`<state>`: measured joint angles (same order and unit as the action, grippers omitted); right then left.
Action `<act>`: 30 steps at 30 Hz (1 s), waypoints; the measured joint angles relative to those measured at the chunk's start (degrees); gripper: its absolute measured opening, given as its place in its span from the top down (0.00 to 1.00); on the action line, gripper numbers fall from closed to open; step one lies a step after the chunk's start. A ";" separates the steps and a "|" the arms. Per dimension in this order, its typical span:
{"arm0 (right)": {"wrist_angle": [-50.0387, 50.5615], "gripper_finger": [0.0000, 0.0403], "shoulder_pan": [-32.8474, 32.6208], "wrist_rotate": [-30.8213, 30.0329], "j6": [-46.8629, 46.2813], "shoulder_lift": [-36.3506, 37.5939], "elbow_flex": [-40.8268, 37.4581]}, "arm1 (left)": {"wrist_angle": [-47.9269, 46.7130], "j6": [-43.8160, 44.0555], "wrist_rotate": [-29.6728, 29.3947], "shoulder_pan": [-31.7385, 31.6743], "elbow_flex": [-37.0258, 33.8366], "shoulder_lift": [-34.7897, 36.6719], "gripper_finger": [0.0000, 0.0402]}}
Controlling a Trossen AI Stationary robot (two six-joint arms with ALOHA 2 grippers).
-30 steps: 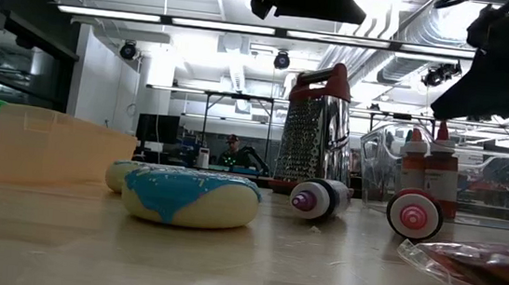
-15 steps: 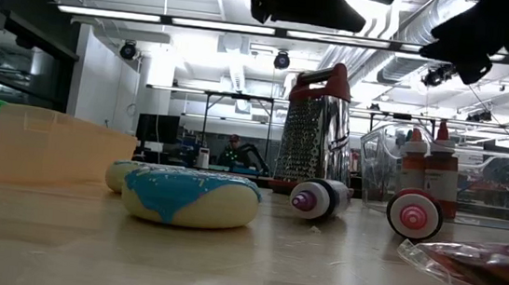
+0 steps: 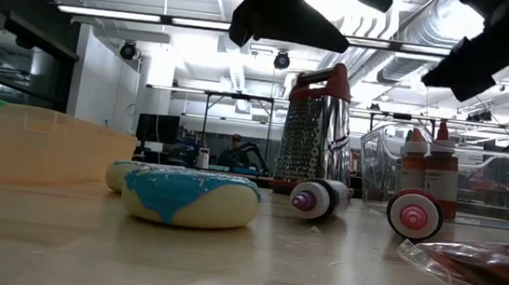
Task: Pick & Place Food Item
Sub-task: Put the pink food coloring into the transparent bin
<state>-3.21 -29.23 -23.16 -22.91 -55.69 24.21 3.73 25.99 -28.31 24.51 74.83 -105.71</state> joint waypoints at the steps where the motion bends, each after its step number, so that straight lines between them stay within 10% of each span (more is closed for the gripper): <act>1: -0.76 0.64 -0.24 0.86 0.71 -0.90 0.00 | -0.13 0.79 0.00 0.10 0.00 0.00 0.35; 17: -7.20 0.64 0.87 15.02 12.12 -10.34 -0.02 | -6.34 13.47 0.00 1.16 -0.02 0.00 0.35; 30: -10.65 0.64 1.22 14.19 11.32 -10.44 -0.04 | -9.13 18.94 -0.11 0.27 -0.04 -3.90 0.35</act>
<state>-13.87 -28.01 -8.97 -11.59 -66.13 24.16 -5.40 44.94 -28.42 24.78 74.78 -109.61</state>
